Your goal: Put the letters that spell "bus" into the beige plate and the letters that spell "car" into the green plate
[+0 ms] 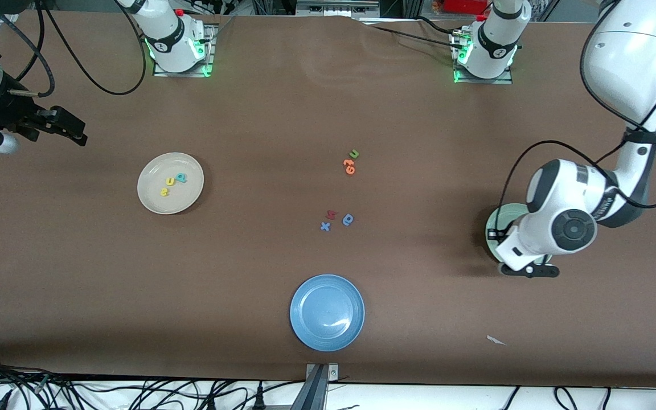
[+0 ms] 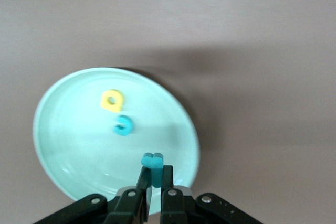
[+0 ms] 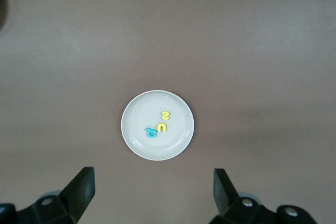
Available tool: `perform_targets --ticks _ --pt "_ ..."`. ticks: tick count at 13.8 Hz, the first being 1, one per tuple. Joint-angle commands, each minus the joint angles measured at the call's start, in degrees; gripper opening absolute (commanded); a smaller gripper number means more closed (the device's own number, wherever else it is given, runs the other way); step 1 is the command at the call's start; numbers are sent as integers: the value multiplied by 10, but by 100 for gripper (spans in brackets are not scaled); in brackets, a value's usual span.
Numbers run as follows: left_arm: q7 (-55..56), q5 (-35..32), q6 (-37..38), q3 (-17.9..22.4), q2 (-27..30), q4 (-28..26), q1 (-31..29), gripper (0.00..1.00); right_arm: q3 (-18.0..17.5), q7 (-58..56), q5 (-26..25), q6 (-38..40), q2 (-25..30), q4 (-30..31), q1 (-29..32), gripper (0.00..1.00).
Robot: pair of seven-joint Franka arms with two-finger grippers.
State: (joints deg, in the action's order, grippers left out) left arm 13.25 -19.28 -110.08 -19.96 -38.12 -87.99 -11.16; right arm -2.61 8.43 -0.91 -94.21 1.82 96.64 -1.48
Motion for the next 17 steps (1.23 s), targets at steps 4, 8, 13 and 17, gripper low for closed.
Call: perform_targets --ticks 4,8,13,17 --pt "-78 -21 -11 -2 -22 0 -49 86 -9 -6 6 10 -2 -11 2 100" --pt "-82 -17 -6 -3 -17 24 -52 100 -9 -6 6 1 -7 -14 2 100" --pt "-109 19 6 4 66 -31 -56 100 -13 -5 1 -1 -4 -13 2 100" --pt "-153 138 14 132 217 -128 42 100 -13 -6 2 0 -5 -13 2 100"
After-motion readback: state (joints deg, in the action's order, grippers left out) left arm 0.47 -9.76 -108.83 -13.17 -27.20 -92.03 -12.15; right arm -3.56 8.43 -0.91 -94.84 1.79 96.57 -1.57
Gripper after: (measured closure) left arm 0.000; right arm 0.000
